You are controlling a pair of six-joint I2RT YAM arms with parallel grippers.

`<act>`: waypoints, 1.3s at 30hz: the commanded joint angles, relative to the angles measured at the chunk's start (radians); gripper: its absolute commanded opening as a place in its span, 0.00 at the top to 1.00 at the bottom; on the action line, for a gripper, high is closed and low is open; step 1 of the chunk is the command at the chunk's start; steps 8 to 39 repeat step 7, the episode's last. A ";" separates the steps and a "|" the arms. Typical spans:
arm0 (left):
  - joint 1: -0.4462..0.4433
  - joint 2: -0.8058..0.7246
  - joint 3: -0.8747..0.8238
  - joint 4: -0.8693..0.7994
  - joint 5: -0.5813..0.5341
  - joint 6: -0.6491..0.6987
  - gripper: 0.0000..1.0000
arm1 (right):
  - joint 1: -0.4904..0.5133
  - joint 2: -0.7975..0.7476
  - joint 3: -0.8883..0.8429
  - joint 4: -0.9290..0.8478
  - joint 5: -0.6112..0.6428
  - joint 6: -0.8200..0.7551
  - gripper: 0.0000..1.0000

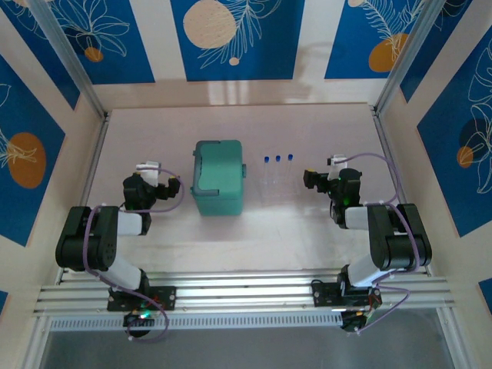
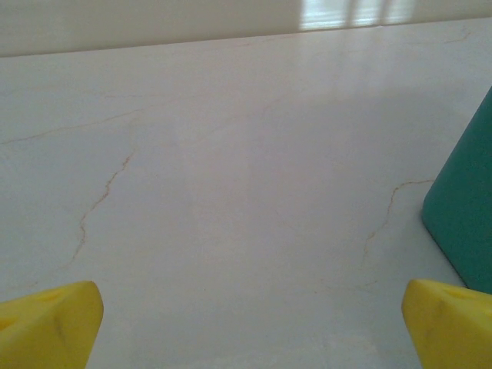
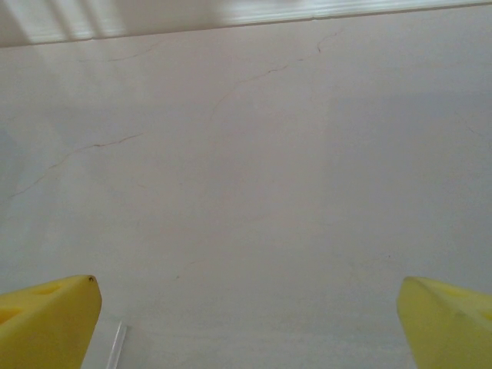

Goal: Organize the chemistry lab equipment

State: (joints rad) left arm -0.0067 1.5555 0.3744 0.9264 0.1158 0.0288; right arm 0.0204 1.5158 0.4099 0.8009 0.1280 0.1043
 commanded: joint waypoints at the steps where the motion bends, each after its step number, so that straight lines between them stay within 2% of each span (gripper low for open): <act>1: -0.024 0.010 0.006 -0.004 -0.044 0.018 0.00 | 0.008 0.007 -0.009 0.037 0.013 -0.020 0.01; 6: -0.022 0.008 -0.003 0.010 -0.010 0.026 0.00 | 0.006 0.007 -0.010 0.038 0.014 -0.020 0.01; 39: -0.022 0.007 -0.002 0.012 -0.010 0.026 0.00 | 0.008 0.007 -0.010 0.038 0.013 -0.019 0.01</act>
